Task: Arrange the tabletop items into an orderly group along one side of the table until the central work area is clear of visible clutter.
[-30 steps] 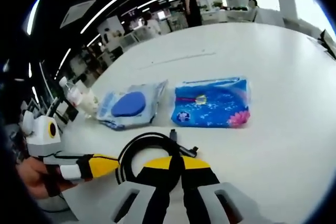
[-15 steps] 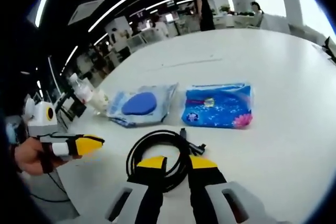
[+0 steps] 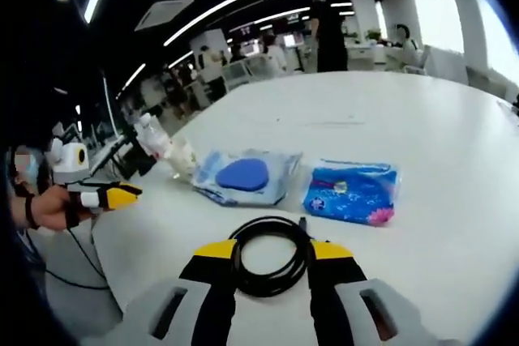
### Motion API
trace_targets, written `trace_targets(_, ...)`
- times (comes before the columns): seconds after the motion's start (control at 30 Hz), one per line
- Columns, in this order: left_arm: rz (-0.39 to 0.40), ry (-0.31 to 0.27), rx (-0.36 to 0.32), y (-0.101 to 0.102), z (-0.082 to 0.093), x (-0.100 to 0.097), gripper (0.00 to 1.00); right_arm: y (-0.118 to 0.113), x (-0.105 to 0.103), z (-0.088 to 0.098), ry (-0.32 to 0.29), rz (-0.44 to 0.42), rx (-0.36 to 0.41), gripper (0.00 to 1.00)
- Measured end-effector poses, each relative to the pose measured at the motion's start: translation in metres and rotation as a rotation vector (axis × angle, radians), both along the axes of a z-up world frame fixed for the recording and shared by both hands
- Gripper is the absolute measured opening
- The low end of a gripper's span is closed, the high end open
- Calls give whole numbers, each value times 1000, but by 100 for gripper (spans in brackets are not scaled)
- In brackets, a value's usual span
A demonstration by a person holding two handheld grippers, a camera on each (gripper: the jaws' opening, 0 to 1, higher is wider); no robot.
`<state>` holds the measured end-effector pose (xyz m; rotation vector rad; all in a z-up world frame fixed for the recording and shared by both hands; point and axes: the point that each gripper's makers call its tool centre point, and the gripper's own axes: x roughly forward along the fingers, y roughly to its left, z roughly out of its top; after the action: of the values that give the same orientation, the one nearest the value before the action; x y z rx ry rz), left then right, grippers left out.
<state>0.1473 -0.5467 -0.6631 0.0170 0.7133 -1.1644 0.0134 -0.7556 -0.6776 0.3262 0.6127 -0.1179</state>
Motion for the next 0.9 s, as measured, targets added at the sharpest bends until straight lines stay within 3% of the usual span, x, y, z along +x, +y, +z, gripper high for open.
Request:
trace_targets(0.2,-14,-72,-6,26,22,12,33,-2,-14,20,-28,60,-22,49)
trace_targets(0.3,-36,-114,9,42,32,15,37,-4,-28,30,-33,83,-45,51)
trace_targets(0.37,-40,-121,15,47,26,19,39,-8,-36,31,-32,86,-46,53)
trace_targets(0.57,-85,-153,36,67,37,14,43,-9,-55,39,-52,112,-55,60)
trace_targets(0.9,-132,-165,93,108,30,4,52,-19,-94,34,14,191,-101,71)
